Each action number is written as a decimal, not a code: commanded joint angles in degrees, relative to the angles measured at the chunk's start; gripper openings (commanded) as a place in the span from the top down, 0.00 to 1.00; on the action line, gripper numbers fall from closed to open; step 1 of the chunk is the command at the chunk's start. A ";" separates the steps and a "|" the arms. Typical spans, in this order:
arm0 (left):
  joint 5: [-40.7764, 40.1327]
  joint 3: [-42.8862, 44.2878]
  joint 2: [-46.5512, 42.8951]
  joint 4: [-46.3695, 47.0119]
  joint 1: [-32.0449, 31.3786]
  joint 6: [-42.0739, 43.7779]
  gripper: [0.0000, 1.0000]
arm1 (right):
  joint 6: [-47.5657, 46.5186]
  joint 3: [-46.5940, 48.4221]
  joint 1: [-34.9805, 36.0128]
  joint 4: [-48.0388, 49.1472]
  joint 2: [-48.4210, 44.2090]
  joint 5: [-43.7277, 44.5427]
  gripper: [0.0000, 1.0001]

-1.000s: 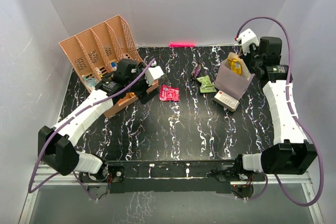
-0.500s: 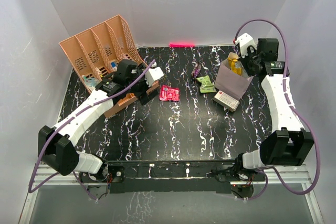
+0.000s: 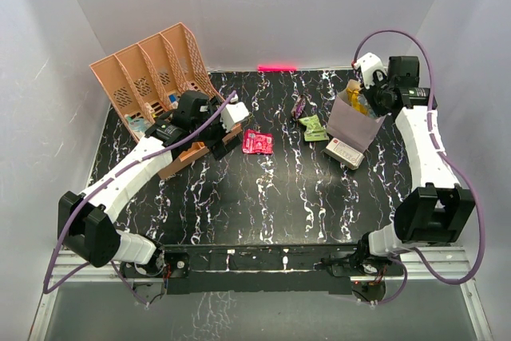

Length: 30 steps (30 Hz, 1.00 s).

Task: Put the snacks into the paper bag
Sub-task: Place the snack in the paper bag.

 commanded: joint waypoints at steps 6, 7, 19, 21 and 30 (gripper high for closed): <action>0.65 -0.25 -2.18 0.35 0.21 0.45 0.02 | -0.42 4.29 -0.77 1.02 3.67 -1.40 0.91; 0.66 -0.32 -2.23 0.35 0.13 0.47 0.02 | -0.50 4.36 -0.93 1.08 3.88 -1.42 0.91; 0.73 -0.16 -2.10 0.27 0.21 0.38 0.02 | -1.37 5.49 -3.12 1.20 5.47 -1.07 0.87; 0.74 -0.24 -2.01 0.26 0.21 0.47 0.02 | -1.44 5.51 -3.37 1.19 5.53 -1.33 0.86; 0.75 -0.46 -2.16 0.35 0.24 0.43 0.02 | -1.53 5.51 -4.02 1.02 6.49 -1.71 0.78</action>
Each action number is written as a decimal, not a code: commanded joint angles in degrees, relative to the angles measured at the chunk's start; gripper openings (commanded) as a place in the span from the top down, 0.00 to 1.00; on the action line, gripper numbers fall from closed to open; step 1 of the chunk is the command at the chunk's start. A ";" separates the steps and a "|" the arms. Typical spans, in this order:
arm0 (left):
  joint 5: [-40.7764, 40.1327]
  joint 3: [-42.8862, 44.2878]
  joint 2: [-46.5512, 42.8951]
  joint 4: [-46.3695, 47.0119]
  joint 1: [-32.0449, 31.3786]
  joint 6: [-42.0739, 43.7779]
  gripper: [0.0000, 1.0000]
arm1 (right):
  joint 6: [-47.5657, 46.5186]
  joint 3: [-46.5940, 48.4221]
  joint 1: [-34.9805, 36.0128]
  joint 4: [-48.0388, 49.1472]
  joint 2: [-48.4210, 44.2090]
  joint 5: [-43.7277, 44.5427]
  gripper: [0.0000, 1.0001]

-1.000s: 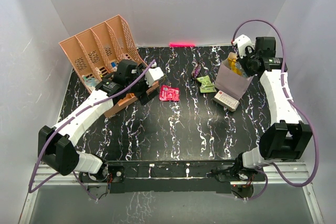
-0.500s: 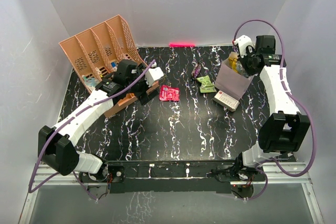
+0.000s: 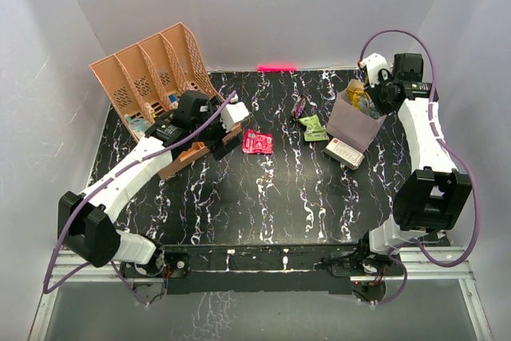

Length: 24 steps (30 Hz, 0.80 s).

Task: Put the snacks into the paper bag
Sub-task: Place the snack in the paper bag.

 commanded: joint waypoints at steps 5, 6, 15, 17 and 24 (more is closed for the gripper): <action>0.73 -0.59 -2.34 0.27 0.21 0.52 0.02 | -0.69 3.11 -0.77 1.29 0.56 -1.10 0.75; 0.73 -0.60 -2.34 0.34 0.24 0.53 0.02 | -0.70 3.14 -0.82 1.30 0.55 -1.12 0.74; 0.81 -0.64 -2.34 0.27 0.16 0.62 0.01 | -0.12 5.09 -1.59 0.58 0.68 -1.82 0.66; 0.81 -0.77 -2.42 0.27 0.17 0.63 0.02 | -0.07 5.48 -1.83 0.58 0.56 -2.11 0.64; 0.72 -0.95 -2.67 0.27 0.23 0.79 0.02 | 0.39 6.18 -2.05 -0.11 0.63 -3.04 0.59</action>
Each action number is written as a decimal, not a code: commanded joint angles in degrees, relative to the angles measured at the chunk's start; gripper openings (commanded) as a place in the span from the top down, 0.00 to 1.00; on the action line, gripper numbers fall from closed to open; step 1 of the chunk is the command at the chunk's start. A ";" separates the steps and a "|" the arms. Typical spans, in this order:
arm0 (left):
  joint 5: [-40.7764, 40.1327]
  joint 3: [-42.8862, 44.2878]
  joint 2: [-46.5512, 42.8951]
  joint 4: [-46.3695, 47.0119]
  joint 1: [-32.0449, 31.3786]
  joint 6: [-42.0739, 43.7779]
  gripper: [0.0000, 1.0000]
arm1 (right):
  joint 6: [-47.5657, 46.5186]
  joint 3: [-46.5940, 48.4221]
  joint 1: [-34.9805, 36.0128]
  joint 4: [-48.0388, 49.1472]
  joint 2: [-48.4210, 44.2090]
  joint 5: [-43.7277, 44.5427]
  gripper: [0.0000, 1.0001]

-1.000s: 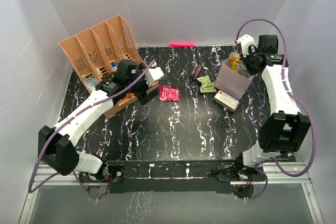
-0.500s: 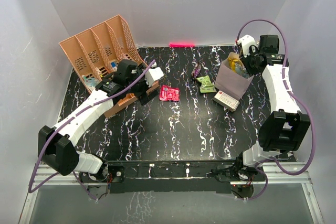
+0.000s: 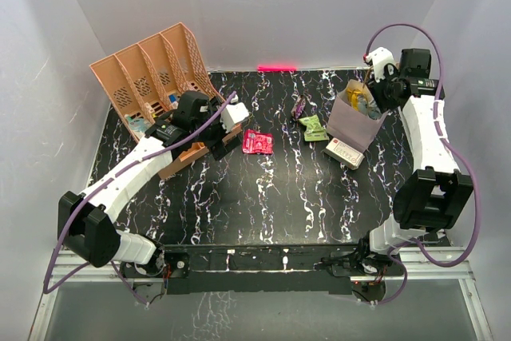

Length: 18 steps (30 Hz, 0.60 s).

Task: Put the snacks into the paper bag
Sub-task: Place the snack in the paper bag.

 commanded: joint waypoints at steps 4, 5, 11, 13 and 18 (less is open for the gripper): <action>0.85 -0.82 -2.49 0.22 0.21 0.41 0.01 | 1.29 3.53 -0.35 0.21 -0.35 -3.03 0.53; 0.94 -0.74 -2.43 0.18 0.19 0.33 0.02 | 1.56 3.65 -0.35 0.09 -0.29 -3.51 0.53; 1.08 -0.49 -2.27 -0.02 0.21 0.23 0.02 | 1.96 3.76 -0.35 -0.09 0.91 -4.65 0.60; 1.07 -0.46 -2.23 0.00 0.17 0.23 0.02 | 2.05 3.85 -0.39 -0.09 1.53 -4.76 0.65; 1.16 -0.21 -1.93 -0.08 0.19 0.13 0.02 | 1.97 3.50 -0.35 -0.02 2.73 -4.81 0.75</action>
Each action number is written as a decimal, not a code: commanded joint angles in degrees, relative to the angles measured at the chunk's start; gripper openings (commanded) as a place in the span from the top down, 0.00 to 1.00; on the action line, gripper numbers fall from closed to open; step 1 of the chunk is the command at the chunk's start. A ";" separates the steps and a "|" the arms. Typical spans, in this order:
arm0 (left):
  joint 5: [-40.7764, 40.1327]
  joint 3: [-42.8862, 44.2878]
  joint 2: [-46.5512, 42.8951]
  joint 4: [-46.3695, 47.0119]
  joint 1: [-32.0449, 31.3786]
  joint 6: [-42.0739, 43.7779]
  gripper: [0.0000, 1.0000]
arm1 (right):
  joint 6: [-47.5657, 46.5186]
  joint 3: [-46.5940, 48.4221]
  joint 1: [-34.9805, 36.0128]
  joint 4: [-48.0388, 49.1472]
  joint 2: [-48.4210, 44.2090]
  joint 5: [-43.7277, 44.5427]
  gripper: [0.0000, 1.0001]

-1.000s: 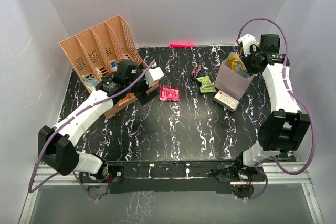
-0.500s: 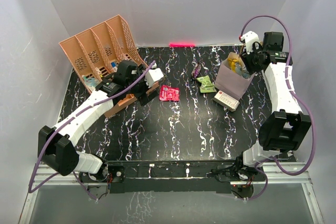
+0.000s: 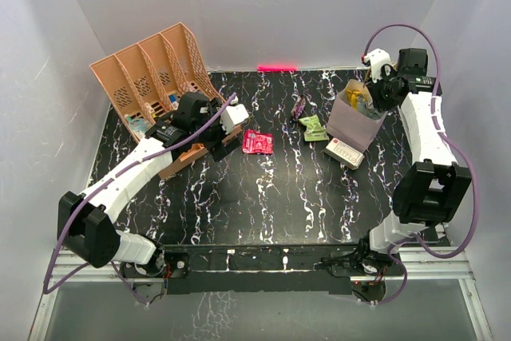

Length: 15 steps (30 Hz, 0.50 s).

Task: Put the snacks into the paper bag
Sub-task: Place the snack in the paper bag.

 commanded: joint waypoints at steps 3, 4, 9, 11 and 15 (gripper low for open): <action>0.99 0.37 -1.90 0.00 0.22 0.21 0.02 | 0.63 0.75 -0.22 1.57 0.91 -1.44 0.81; 0.93 0.22 -1.90 0.07 0.21 0.19 0.02 | 0.61 0.17 -0.22 1.66 1.02 -1.64 0.82; 0.97 -0.01 -2.16 0.15 0.18 0.30 0.02 | 0.53 -1.84 -0.22 2.30 2.02 -1.50 0.83; 0.88 0.03 -2.18 0.12 0.21 0.30 0.02 | 0.57 -1.97 -0.22 2.30 1.97 -1.45 0.83; 0.88 -0.09 -2.38 0.12 0.20 0.38 0.02 | 0.57 -1.05 -0.27 2.17 1.54 -1.28 0.83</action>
